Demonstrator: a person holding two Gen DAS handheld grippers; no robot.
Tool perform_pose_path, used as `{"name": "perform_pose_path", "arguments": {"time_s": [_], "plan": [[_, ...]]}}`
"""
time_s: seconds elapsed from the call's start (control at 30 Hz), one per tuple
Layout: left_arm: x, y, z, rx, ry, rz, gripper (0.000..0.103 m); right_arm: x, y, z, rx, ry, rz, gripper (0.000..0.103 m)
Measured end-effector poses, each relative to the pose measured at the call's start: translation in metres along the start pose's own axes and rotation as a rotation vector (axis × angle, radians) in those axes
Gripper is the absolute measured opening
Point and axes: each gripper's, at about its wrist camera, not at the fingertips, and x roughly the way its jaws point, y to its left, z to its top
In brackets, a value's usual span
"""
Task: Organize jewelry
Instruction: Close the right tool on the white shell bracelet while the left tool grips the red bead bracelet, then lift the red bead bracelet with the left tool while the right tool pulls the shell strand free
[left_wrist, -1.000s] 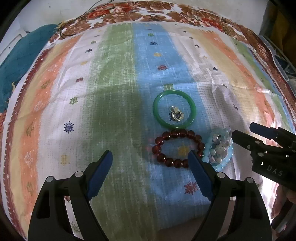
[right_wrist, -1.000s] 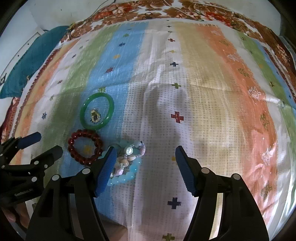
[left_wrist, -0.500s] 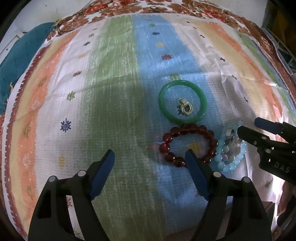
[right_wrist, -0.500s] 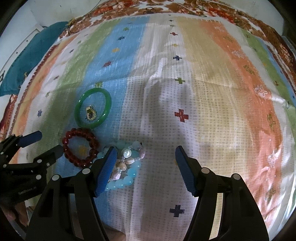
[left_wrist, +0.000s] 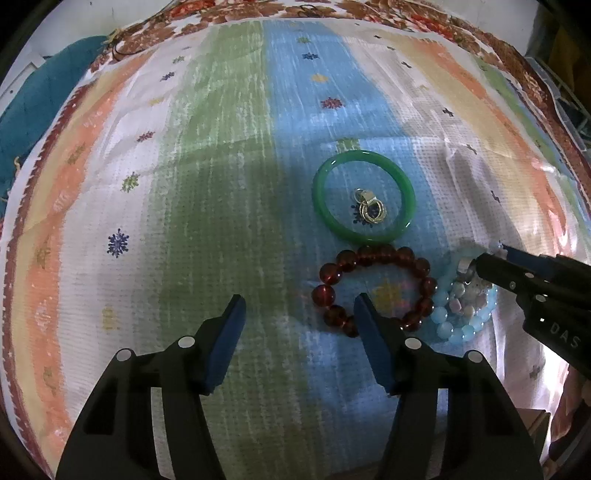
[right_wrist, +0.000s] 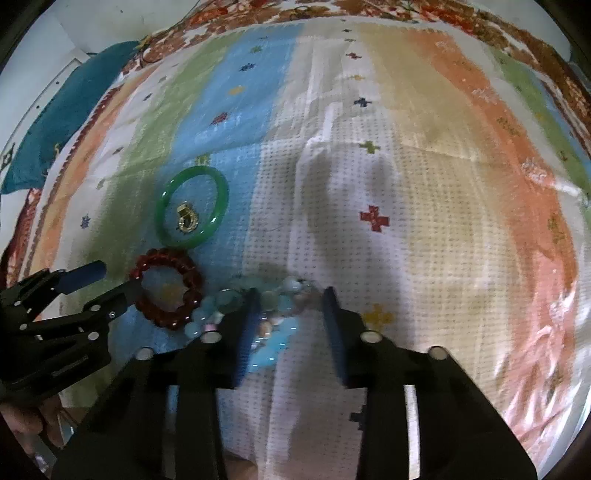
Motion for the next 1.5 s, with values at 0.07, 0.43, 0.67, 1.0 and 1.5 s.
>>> {"name": "perform_pose_path", "arguments": {"time_s": [0.07, 0.43, 0.67, 1.0, 1.5], "plan": [[0.002, 0.001, -0.001, -0.004, 0.003, -0.006, 0.048, 0.0, -0.001, 0.0, 0.004, 0.003, 0.013, 0.023], [0.003, -0.001, -0.002, -0.006, 0.009, -0.071, 0.015, -0.007, 0.006, 0.0, -0.022, -0.016, 0.034, 0.012], [0.003, -0.002, -0.002, 0.002, 0.005, -0.054, 0.012, -0.007, 0.008, 0.0, -0.043, -0.019, 0.026, 0.012], [-0.008, 0.001, -0.001, -0.003, -0.014, -0.056, 0.011, -0.014, 0.012, 0.001, -0.047, -0.037, 0.038, 0.012], [-0.05, -0.005, -0.003, 0.038, -0.102, -0.019, 0.0, -0.048, 0.0, -0.003, -0.037, -0.111, -0.03, 0.012]]}}
